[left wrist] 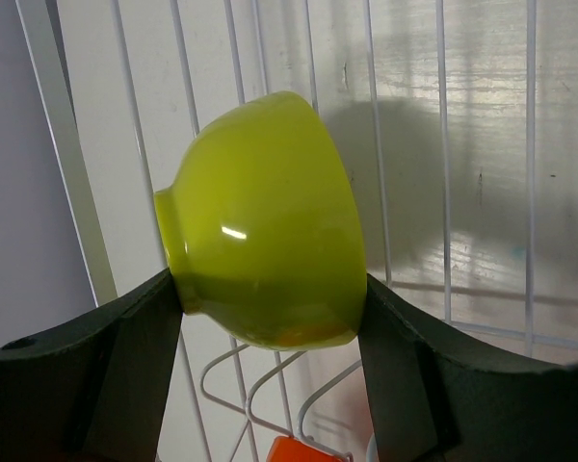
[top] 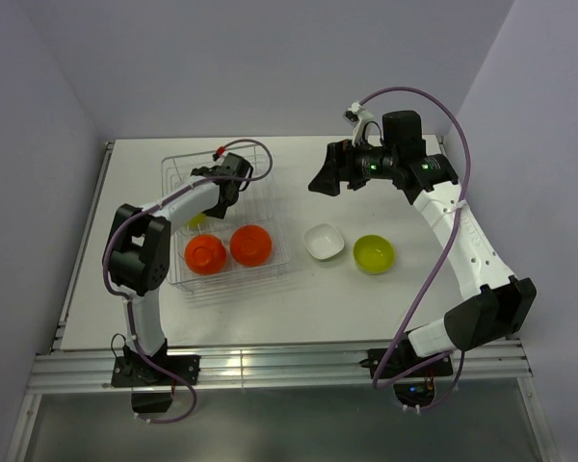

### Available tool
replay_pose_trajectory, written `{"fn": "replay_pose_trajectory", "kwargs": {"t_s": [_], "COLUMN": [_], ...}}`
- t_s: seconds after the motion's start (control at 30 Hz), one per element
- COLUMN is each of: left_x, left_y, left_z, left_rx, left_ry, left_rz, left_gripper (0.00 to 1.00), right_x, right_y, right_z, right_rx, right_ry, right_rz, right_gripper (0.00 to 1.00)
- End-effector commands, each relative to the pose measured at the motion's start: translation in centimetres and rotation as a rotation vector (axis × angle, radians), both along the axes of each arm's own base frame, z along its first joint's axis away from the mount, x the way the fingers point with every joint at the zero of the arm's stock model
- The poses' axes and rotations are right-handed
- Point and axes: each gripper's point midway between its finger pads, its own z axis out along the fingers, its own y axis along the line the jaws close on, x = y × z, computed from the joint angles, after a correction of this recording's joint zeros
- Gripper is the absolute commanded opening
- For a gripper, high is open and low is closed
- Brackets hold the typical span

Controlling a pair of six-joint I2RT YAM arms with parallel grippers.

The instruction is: Load the bowls into the dish rack

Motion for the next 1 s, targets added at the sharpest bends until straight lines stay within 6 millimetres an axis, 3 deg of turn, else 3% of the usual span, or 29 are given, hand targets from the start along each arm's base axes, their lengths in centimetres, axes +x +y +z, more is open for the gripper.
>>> {"fn": "replay_pose_trajectory", "kwargs": {"t_s": [0.0, 0.07, 0.1, 0.17, 0.27, 0.33, 0.4, 0.53, 0.97], "left_x": [-0.9, -1.0, -0.8, -0.8, -0.6, -0.5, -0.4, -0.1, 0.1], "left_y": [0.4, 0.3, 0.2, 0.1, -0.1, -0.3, -0.5, -1.0, -3.5], "left_z": [0.4, 0.0, -0.1, -0.4, -0.7, -0.8, -0.9, -0.6, 0.4], "left_rx": [-0.004, -0.006, -0.005, -0.008, -0.015, -0.024, -0.032, -0.052, -0.208], "left_ry": [0.011, 0.026, 0.028, 0.043, 0.051, 0.060, 0.065, 0.071, 0.102], "left_rz": [0.025, 0.024, 0.024, 0.019, 0.016, 0.009, 0.004, -0.020, -0.094], "left_gripper": [0.06, 0.08, 0.15, 0.38, 0.62, 0.66, 0.82, 0.99, 0.99], "right_x": [-0.6, -0.7, -0.6, -0.6, -0.7, -0.6, -0.5, -0.3, -0.2], "right_y": [-0.5, -0.4, -0.5, -0.6, -0.7, -0.8, -0.9, -0.9, -1.2], "right_z": [0.9, 0.9, 0.8, 0.8, 0.7, 0.6, 0.6, 0.7, 0.5], "right_rx": [0.006, 0.006, 0.004, 0.000, -0.002, -0.005, -0.004, -0.005, -0.017], "right_ry": [-0.027, -0.024, -0.024, -0.027, -0.023, -0.023, -0.020, -0.022, -0.020], "right_rz": [0.004, 0.005, 0.003, 0.001, 0.002, 0.000, -0.006, -0.007, -0.009], "right_gripper": [1.00, 1.00, 1.00, 1.00, 1.00, 1.00, 1.00, 1.00, 1.00]}}
